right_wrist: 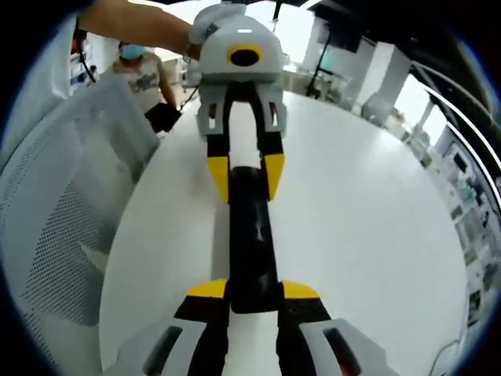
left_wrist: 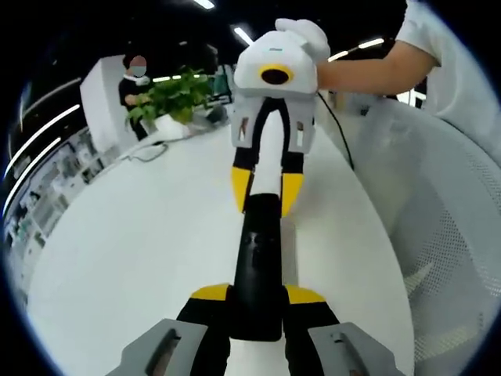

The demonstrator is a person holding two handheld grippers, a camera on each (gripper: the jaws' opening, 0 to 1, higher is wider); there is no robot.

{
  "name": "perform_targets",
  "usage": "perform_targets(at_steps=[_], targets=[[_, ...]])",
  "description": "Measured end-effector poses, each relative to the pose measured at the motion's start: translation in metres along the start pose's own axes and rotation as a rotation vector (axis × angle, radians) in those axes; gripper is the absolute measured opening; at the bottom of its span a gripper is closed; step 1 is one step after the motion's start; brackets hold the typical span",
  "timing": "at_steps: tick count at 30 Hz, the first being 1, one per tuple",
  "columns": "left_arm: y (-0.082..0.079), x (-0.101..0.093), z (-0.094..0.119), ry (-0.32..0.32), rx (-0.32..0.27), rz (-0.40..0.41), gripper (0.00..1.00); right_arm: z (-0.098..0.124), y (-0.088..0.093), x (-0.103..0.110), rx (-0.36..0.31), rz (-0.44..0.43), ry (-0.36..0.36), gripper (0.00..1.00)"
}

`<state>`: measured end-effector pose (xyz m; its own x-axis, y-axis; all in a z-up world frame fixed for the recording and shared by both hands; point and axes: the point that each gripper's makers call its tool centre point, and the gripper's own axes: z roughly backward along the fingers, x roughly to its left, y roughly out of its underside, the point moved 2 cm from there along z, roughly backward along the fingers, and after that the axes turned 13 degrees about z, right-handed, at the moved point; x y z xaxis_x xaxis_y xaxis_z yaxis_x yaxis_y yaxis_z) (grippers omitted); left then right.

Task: Press the specified remote control buttons in sequence, fully releasing each button before pressing the next.

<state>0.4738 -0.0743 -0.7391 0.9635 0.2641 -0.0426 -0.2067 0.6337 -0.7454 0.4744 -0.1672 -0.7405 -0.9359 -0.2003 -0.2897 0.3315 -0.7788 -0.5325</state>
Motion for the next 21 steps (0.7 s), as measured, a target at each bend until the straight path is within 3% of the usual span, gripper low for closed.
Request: perform_targets(at_steps=[11,21], targets=[[-0.012,0.027,0.000,-0.029,-0.018,-0.038,0.24,0.003,0.005,-0.032,0.026,0.014,0.058,0.19],[-0.024,0.064,0.005,-0.050,-0.032,-0.058,0.24,0.002,0.009,-0.072,0.032,0.035,0.094,0.19]])
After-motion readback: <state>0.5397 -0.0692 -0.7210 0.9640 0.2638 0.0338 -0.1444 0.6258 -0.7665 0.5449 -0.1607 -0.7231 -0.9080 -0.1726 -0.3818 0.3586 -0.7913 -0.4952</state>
